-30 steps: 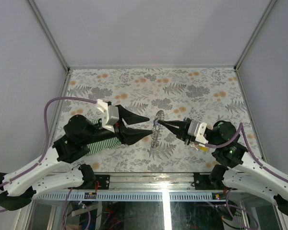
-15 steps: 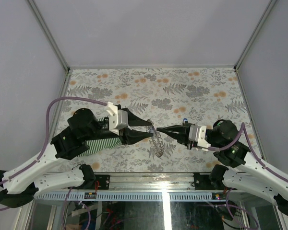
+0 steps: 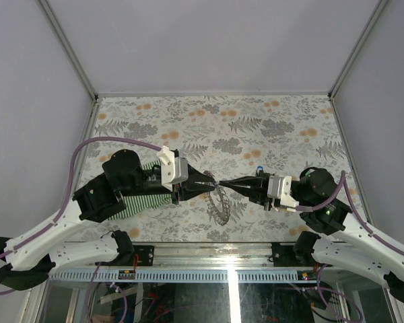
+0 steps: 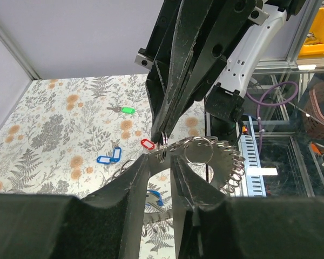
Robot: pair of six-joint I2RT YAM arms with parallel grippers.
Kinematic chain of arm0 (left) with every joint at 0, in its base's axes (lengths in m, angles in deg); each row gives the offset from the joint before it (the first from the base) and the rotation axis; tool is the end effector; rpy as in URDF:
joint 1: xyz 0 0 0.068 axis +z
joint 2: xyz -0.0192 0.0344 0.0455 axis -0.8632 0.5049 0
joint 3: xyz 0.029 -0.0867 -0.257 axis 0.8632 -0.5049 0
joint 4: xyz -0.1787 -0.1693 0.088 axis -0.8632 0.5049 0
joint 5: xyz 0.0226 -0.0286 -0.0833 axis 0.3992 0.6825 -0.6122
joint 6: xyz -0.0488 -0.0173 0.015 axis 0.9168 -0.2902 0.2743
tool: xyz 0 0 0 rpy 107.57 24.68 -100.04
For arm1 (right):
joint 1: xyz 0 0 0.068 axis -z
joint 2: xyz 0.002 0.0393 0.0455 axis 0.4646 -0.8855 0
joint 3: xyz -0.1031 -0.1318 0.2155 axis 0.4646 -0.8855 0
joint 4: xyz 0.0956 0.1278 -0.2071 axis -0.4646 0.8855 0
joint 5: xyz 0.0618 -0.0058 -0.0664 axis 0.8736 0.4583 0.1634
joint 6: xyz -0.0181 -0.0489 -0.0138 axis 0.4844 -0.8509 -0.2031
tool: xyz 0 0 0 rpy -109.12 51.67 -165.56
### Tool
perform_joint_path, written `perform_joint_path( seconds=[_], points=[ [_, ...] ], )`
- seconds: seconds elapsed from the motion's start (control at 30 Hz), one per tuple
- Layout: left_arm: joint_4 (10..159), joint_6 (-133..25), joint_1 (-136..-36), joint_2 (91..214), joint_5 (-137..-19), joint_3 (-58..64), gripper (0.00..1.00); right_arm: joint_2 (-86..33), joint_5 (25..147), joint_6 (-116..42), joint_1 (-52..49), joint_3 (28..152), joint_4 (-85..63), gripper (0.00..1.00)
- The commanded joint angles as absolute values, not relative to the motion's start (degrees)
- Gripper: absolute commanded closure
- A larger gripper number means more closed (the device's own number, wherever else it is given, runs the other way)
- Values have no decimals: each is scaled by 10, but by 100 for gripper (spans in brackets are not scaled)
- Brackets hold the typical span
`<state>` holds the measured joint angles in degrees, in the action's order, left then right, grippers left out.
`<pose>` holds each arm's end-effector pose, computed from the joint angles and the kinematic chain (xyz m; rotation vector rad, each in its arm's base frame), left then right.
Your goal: Put the keys on the keyring
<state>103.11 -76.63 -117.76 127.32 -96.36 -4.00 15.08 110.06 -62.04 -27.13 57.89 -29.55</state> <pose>0.0816 -0.1613 0.4326 1.2542 1.1465 -0.9930 0.0732 0.1364 0.3979 -1.1188 0.6571 0.8774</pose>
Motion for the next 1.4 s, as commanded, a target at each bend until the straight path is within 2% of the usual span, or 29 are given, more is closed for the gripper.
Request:
perform_joint_path(
  seconds=[0.0,0.1,0.23,0.37,0.47,0.7,0.8,0.97,1.1,1.2,1.37],
  points=[
    [1025,-779,-1180,1275,-956,-18,77,148,1110,-611,-274,616,-350,100],
    [1024,-779,-1180,1276,-956,-17,79,144,1112,-610,-273,618,-347,100],
    [1018,-778,-1180,1276,-955,-17,86,141,1114,-611,-273,617,-345,100],
    [1018,-776,-1180,1277,-952,-17,99,138,1118,-608,-273,618,-346,100],
    [1018,-776,-1180,1275,-950,-18,100,138,1123,-605,-274,620,-345,100],
    [985,-770,-1180,1248,-965,-35,100,148,1127,-609,-273,617,-331,67],
    [946,-755,-1180,1231,-976,-53,100,150,1128,-590,-274,611,-350,62],
    [858,-717,-1180,1211,-1000,-93,100,142,1141,-537,-273,602,-429,61],
    [787,-690,-1180,1201,-1009,-123,100,130,1154,-496,-273,600,-477,66],
    [773,-687,-1180,1202,-1007,-126,100,123,1165,-480,-274,599,-496,70],
    [759,-683,-1180,1202,-1002,-129,100,114,1171,-467,-273,590,-514,69]
  ],
)
